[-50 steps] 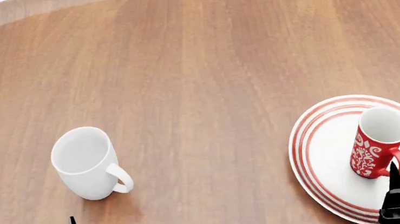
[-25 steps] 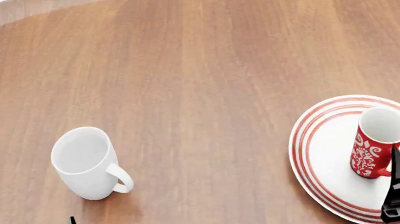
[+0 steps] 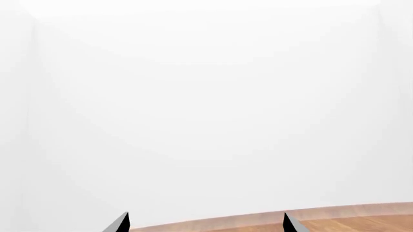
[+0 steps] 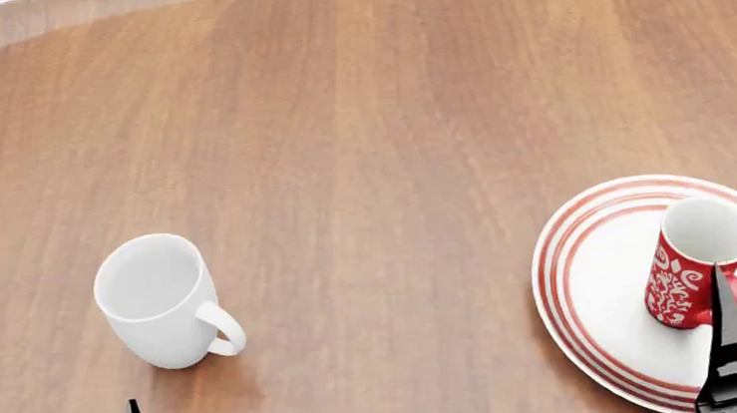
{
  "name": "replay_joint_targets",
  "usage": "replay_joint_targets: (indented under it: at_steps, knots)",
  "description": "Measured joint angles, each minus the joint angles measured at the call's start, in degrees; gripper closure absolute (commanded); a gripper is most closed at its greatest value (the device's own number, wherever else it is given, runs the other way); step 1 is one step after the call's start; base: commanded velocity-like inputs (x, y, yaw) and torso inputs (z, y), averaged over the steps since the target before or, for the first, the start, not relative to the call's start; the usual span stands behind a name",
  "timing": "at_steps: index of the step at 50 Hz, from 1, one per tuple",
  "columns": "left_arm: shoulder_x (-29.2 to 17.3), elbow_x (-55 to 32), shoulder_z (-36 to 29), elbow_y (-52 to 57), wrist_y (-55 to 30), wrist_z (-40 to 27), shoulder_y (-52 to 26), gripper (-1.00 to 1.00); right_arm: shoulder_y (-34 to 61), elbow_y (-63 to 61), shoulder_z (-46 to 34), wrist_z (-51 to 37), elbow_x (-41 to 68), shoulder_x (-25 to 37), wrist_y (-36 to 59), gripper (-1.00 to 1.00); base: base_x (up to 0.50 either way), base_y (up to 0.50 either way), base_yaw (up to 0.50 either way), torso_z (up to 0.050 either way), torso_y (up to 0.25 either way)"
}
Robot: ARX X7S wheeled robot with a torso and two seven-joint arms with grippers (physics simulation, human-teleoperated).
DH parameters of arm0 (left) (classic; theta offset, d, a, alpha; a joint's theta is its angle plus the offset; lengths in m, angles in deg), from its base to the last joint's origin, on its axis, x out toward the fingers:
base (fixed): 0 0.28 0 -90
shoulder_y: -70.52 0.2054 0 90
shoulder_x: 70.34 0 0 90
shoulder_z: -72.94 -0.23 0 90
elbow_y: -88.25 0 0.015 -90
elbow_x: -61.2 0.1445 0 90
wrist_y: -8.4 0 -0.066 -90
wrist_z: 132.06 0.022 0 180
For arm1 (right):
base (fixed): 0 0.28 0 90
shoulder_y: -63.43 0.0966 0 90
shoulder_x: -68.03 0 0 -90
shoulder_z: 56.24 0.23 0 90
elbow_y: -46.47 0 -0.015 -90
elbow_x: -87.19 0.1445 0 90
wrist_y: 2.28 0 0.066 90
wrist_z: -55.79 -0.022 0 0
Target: Pick up the red mug and put it on the plate
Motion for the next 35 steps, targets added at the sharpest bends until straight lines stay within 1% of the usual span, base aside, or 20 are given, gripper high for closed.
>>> replay_joint_targets:
  at_steps: [35]
  knots:
    - [-0.41, 0.4, -0.88, -0.19, 0.36, -1.16, -0.42, -1.0, -13.03, -22.83, 4.55, 2.47, 6.57, -1.59, -1.65, -1.0, 0.0, 0.0, 0.0, 0.0, 0.0]
